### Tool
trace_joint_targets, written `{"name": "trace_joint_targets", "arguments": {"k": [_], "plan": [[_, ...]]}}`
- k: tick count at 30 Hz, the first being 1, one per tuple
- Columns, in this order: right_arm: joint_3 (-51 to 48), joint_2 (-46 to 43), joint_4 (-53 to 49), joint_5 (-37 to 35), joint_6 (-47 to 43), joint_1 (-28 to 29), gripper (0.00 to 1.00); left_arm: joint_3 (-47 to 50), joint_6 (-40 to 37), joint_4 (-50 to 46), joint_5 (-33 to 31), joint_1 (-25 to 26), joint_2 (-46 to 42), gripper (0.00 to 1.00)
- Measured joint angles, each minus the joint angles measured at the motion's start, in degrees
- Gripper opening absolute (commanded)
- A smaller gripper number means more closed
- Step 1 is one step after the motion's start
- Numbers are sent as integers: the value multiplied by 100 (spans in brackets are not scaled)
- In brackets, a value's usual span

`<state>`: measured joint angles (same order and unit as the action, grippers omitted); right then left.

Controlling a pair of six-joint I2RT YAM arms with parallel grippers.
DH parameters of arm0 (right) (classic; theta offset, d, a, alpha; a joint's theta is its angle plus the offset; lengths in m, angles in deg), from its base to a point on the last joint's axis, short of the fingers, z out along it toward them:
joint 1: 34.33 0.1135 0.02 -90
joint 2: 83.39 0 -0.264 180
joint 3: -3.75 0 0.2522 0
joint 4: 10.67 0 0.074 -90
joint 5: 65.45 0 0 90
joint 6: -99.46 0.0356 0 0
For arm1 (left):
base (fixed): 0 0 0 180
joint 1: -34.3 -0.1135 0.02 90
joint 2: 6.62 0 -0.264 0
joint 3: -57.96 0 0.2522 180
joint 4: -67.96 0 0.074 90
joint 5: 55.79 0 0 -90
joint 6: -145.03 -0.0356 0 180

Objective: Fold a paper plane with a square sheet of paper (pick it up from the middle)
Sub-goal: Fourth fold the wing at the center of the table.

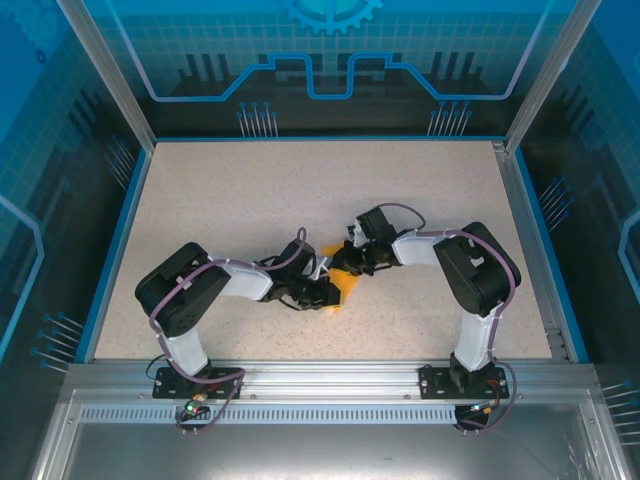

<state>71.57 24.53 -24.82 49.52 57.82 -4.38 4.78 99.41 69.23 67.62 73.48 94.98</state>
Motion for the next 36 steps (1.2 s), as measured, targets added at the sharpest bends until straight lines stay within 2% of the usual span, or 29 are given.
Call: {"name": "trace_joint_targets", "arguments": {"k": [11,18,24,29,33,36], "plan": [[-11,9,31,15,4,0,15,61,-146,33,9,26,-7,13],[-42,9,87,20,11,0,15,208,-149,7,50,216,-118,11],[-61,7,136,-2,111,4,14,776,-120,-463,-177,308,-898,10],[-352,-131,612,-256,540,105,15,1034,79,-592,-684,7,-1888,11],[-514,-221,890,-575,957,258,15,1036,278,-562,-909,-422,-2205,12],[-603,-249,1091,-761,1244,387,15,1027,376,-566,-986,-533,-2216,13]]}}
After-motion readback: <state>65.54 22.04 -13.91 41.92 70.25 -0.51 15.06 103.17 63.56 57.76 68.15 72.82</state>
